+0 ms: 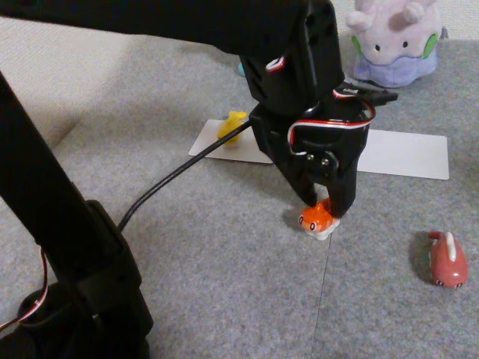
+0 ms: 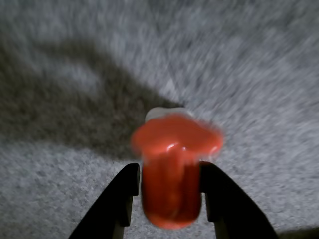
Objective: Wooper wants to eat egg sudhi, and Goomy wants to eat shrimp sushi
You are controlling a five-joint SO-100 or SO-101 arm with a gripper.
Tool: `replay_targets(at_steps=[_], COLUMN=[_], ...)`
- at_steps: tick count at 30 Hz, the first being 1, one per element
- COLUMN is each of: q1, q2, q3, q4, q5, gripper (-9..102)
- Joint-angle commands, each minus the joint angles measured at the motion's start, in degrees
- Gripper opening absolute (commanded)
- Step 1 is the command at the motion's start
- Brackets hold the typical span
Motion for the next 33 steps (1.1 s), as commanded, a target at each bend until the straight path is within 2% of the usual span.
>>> replay_targets(at_steps=[1,10,16,27,33], q1=[1.3,2.4,2.3,2.2,1.1], q2=[0.3,-0.1,-0.4,-0.2,10.1], q3=[-0.5,-0.5,-0.5,-1.5,-1.6], q4=[-0.4,-1.9,-3.8,-3.5,-4.0], q5=[-0.6,-0.7,-0.8,-2.0,-2.2], gripper=[14,14,4,2,2])
